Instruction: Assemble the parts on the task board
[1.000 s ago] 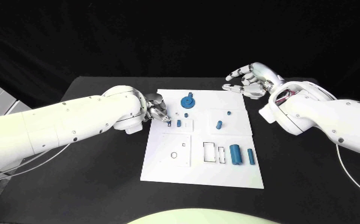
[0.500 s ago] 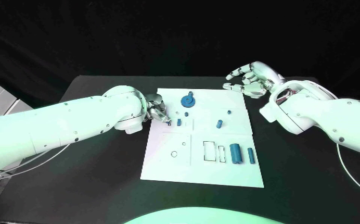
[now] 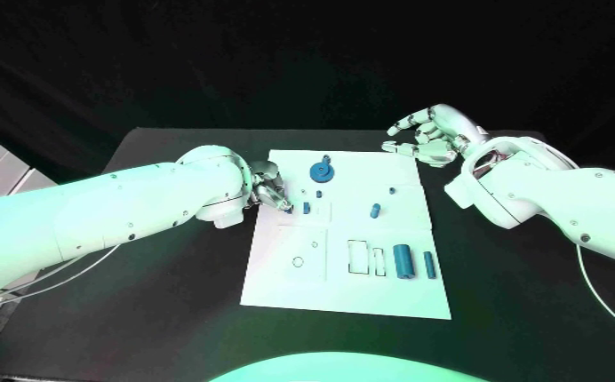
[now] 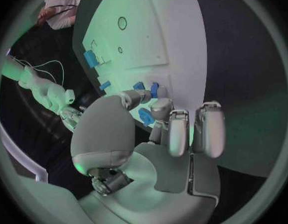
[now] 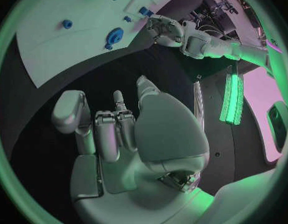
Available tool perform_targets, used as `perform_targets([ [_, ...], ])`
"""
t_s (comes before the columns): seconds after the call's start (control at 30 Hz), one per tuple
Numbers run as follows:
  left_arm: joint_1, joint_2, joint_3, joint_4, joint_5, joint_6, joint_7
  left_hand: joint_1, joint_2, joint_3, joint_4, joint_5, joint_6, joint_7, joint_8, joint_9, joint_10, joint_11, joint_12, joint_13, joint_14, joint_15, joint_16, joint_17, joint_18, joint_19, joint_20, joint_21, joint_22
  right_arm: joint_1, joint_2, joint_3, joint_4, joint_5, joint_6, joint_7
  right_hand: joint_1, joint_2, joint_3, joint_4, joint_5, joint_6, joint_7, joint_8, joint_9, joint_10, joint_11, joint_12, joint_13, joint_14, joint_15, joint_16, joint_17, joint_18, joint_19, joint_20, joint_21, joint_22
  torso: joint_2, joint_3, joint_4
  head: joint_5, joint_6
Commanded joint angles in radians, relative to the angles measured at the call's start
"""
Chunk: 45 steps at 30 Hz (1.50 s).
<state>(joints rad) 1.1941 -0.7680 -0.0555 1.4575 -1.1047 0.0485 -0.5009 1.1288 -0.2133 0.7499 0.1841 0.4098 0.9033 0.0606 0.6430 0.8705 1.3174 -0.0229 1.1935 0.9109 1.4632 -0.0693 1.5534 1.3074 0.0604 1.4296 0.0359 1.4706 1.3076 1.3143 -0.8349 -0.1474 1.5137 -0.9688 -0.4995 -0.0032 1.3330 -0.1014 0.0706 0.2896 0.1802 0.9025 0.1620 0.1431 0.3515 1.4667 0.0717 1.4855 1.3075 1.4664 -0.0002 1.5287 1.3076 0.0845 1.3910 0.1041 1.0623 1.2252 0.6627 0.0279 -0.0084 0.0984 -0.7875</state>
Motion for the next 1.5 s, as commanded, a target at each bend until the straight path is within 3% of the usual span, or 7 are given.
perform_targets([
  [0.03, -0.001, 0.003, -0.001, 0.001, 0.015, 0.032, -0.004, -0.002, 0.011, 0.179, -0.185, 0.003, 0.016, -0.006, 0.003, 0.002, 0.006, 0.001, 0.002, -0.001, 0.101, -0.007, 0.007, 0.24, -0.011, 0.004, 0.001, 0.005, 0.065, 0.0, 0.0, 0.0, 0.001, -0.004, 0.008, 0.01, 0.0, 0.005, -0.007, 0.0, 0.002, -0.004, 0.0, -0.003, 0.0, 0.025, 0.007, -0.005, 0.186, 0.072, 0.003, -0.005, 0.137, 0.019, -0.008, 0.0, -0.005, 0.0, 0.0, -0.0002, 0.0002, -0.001, 0.0],
  [1.5, -0.002, 0.007, 0.0, 0.004, -0.019, -0.029, 0.012, -0.003, 0.013, 0.181, -0.185, 0.004, 0.017, -0.006, 0.002, 0.001, 0.005, 0.001, -0.002, -0.005, 0.101, -0.007, 0.006, 0.239, -0.012, 0.006, 0.001, 0.007, 0.067, -0.001, 0.003, 0.0, -0.001, -0.004, 0.008, 0.009, 0.002, 0.005, -0.007, 0.0, 0.004, -0.003, -0.001, -0.002, 0.001, 0.027, 0.006, -0.004, 0.187, 0.073, 0.002, -0.005, 0.137, 0.019, -0.007, -0.001, -0.009, -0.002, 0.001, -0.0001, 0.0002, -0.004, -0.003],
])
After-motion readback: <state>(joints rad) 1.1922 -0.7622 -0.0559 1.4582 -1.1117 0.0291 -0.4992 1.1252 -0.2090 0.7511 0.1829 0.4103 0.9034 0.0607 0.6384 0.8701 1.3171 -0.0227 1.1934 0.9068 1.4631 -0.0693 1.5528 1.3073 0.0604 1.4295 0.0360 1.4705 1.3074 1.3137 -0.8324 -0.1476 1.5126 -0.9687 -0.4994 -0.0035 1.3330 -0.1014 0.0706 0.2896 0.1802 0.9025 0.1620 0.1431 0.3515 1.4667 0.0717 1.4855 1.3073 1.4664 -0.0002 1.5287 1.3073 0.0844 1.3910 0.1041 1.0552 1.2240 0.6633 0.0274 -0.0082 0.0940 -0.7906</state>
